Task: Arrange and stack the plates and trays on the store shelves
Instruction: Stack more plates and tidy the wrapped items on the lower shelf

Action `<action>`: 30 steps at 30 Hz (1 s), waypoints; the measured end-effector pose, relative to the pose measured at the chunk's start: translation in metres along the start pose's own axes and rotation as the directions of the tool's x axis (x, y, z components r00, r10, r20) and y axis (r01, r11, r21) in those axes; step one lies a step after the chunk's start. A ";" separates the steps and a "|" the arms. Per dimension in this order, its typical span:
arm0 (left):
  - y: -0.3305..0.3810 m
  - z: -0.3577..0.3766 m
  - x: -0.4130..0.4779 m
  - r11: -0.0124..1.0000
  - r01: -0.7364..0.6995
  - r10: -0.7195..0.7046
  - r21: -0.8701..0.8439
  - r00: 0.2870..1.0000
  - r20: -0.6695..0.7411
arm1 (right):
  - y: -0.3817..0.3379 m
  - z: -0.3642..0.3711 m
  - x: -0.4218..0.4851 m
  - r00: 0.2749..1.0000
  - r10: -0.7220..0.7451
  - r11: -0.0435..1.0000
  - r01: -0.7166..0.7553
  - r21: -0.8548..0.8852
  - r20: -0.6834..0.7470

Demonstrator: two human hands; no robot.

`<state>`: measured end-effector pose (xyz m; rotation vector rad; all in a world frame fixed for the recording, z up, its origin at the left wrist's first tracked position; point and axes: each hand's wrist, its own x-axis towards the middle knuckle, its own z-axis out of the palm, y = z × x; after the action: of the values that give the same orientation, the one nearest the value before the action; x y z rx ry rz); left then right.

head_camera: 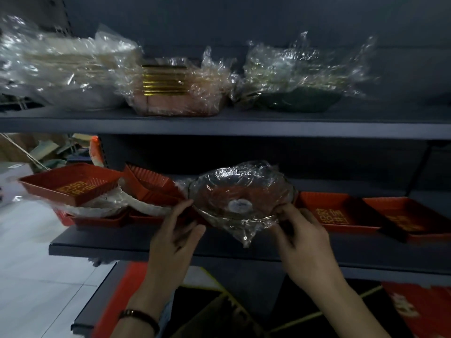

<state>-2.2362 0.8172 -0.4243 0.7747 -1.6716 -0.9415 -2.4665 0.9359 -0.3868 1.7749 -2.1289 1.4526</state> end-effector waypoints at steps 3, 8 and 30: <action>0.022 0.000 -0.009 0.993 -0.102 0.104 0.060 0.994 -0.040 | -0.018 -0.020 -0.015 1.000 -0.010 1.000 0.010 -0.002 0.017; 0.066 0.011 -0.048 0.958 -0.270 0.280 0.093 0.952 -0.126 | -0.042 -0.060 -0.040 0.995 -0.092 0.996 0.092 0.008 -0.047; 0.300 0.020 -0.002 0.865 -0.497 0.488 -0.068 0.865 -0.114 | -0.142 -0.222 -0.012 0.885 -0.182 0.971 0.231 0.066 -0.429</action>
<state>-2.2689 0.9688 -0.1672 0.2900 -1.6185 -0.6040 -2.4667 1.0978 -0.1779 1.4859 -1.6226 1.7347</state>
